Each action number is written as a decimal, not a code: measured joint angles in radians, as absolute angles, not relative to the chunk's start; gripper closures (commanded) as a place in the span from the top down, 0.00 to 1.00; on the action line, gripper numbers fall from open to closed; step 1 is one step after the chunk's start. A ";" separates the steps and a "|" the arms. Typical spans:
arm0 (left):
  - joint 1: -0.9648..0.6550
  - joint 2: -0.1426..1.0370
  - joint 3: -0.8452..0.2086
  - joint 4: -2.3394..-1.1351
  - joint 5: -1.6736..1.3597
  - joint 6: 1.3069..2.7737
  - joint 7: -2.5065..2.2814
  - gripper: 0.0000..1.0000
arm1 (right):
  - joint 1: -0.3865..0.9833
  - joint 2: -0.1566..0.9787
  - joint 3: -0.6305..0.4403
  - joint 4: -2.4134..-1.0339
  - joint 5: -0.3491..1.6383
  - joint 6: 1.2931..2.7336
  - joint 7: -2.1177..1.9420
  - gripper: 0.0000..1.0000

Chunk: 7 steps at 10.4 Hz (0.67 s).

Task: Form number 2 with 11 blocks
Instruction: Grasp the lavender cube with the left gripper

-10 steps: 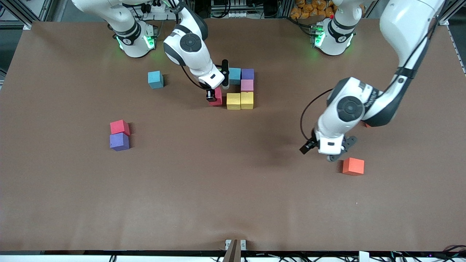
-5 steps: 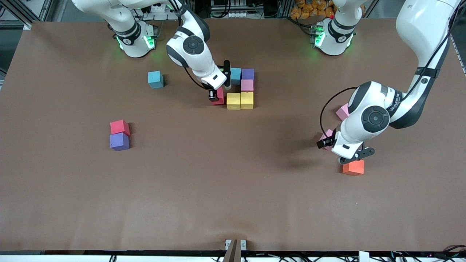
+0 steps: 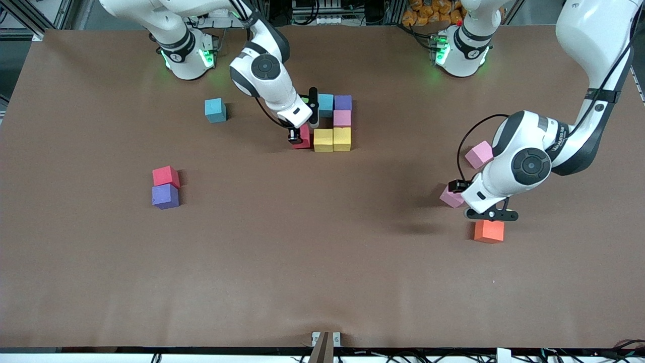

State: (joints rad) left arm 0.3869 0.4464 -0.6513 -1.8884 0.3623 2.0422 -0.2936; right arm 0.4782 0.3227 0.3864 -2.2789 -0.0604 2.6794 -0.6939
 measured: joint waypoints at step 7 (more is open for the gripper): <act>0.435 0.426 -0.683 -2.038 0.362 2.175 0.101 1.00 | 0.478 0.329 0.380 -2.274 -0.060 2.679 -0.694 0.22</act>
